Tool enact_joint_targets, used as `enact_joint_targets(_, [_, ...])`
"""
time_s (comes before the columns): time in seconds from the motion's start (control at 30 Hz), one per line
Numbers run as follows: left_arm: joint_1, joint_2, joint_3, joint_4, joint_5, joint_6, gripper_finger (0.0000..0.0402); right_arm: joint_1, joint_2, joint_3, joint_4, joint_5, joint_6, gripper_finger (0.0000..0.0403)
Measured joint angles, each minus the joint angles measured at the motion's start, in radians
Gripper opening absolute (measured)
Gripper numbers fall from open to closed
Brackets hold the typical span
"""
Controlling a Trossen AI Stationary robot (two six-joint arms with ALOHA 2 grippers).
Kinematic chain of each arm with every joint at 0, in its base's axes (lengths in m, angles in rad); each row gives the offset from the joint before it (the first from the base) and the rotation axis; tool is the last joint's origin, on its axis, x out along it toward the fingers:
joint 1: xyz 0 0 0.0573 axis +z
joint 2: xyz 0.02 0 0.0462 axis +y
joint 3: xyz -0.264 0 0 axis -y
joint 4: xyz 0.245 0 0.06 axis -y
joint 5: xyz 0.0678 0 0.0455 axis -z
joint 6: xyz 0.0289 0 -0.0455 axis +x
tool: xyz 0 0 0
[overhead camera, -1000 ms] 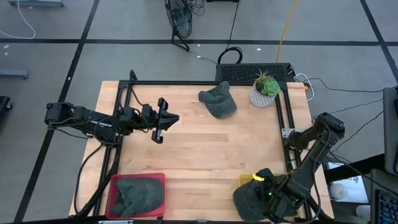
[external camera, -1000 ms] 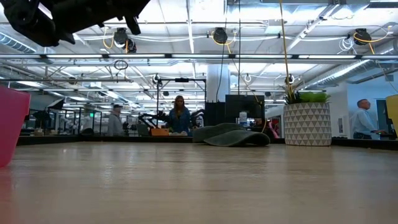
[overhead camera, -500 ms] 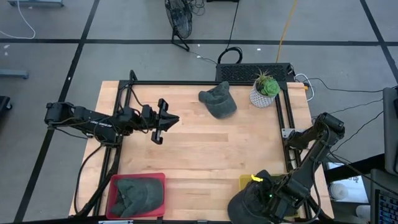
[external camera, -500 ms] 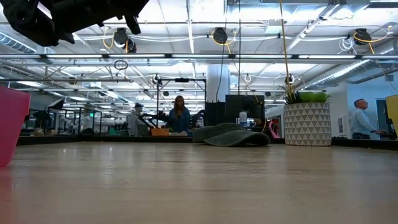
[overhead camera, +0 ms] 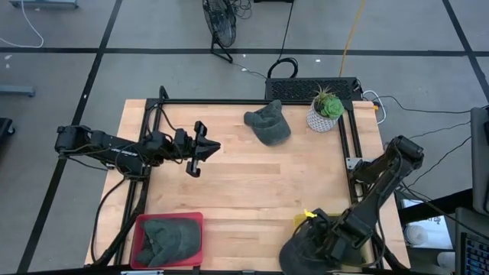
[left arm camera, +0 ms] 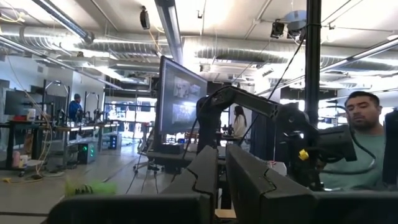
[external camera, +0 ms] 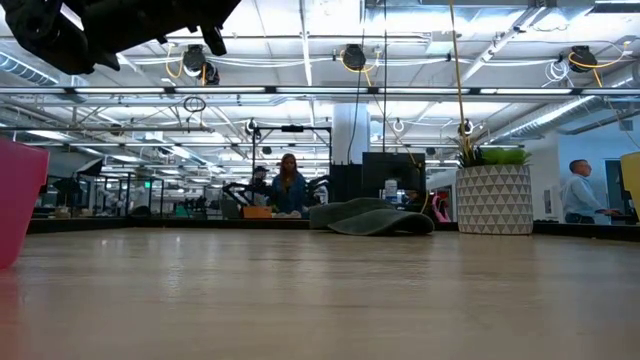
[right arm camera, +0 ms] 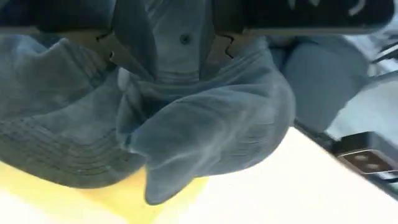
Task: Pick & Place hat
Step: Put the black cap into the yellow bin
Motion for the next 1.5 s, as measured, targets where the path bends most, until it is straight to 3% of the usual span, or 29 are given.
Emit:
enact_joint_targets(0.13, [0.000,0.000,0.000,-0.003,0.000,0.000,0.0037,0.012,-0.030,0.006,0.058,0.016,-0.028,0.0105])
enact_joint_targets(0.3, [0.000,0.000,0.000,-0.009,-0.001,0.008,0.0037,0.013,-0.031,0.033,0.269,0.090,-0.177,0.0105])
enact_joint_targets(0.6, [0.000,0.000,0.000,-0.012,-0.001,-0.001,0.0037,0.001,-0.030,0.033,0.488,0.238,-0.458,0.0105])
enact_joint_targets(0.83, [-0.001,0.000,0.000,-0.017,-0.002,-0.005,0.0037,-0.107,-0.036,0.033,0.685,0.307,-0.921,0.0105])
enact_joint_targets(0.9, [-0.001,0.000,0.000,-0.018,-0.002,-0.008,0.0037,-0.154,-0.044,0.033,0.665,0.300,-0.907,0.0104])
enact_joint_targets(0.97, [-0.001,0.000,0.000,-0.025,-0.002,-0.018,0.0037,-0.196,-0.046,0.033,0.606,0.227,-0.855,0.0097])
enact_joint_targets(1.13, [-0.001,0.000,0.000,-0.045,-0.002,-0.021,0.0037,-0.206,-0.010,0.054,0.531,0.135,-0.815,0.0080])
enact_joint_targets(1.3, [0.000,0.000,0.000,-0.051,-0.002,-0.018,0.0037,-0.180,0.051,0.252,0.419,0.165,-0.816,0.0078])
enact_joint_targets(1.5, [0.000,0.000,0.000,-0.051,-0.003,-0.019,0.0037,-0.150,0.165,0.520,0.146,0.221,-0.781,0.0077])
